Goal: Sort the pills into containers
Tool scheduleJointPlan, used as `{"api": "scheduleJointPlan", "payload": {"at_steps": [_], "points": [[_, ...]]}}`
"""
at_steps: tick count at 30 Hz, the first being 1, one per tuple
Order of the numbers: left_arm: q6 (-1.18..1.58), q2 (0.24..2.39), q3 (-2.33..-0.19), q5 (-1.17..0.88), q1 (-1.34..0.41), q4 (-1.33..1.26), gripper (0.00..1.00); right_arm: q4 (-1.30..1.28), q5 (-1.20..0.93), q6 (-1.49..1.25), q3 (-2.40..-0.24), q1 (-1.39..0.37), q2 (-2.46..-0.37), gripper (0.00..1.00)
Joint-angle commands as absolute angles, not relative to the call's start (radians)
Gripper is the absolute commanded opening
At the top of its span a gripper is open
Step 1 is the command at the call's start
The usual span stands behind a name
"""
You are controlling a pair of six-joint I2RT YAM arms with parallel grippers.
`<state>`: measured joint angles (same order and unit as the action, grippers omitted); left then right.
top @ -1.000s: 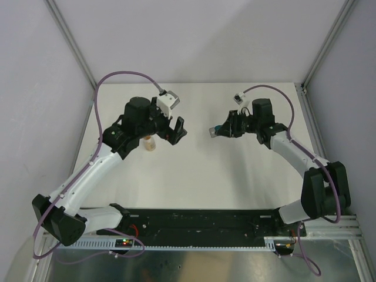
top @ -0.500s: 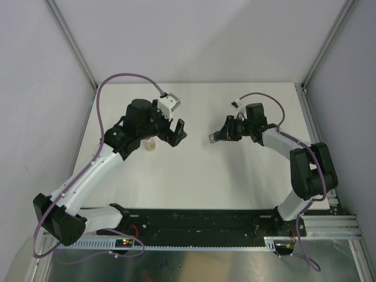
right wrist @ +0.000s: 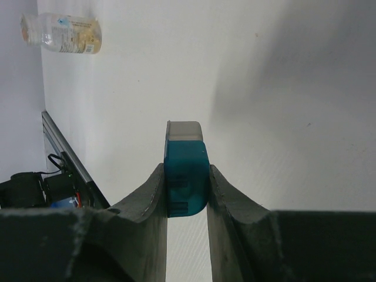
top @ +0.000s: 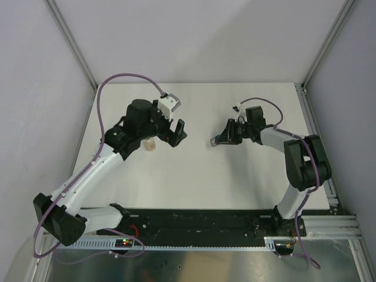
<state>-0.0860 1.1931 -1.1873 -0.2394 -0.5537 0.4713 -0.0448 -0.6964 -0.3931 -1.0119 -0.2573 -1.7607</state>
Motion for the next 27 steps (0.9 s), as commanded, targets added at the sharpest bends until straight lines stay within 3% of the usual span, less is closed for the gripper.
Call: {"api": "scheduleJointPlan", "payload": {"at_steps": [1, 27], "points": [[-0.079, 1.192, -1.180, -0.252, -0.549, 0.426, 1.00, -0.011, -0.722, -0.408, -1.039, -0.240, -1.787, 0.13], [-0.082, 1.171, -1.159, -0.258, -0.548, 0.419, 1.00, -0.039, -0.689, -0.379, -1.039, -0.223, -1.883, 0.26]]}}
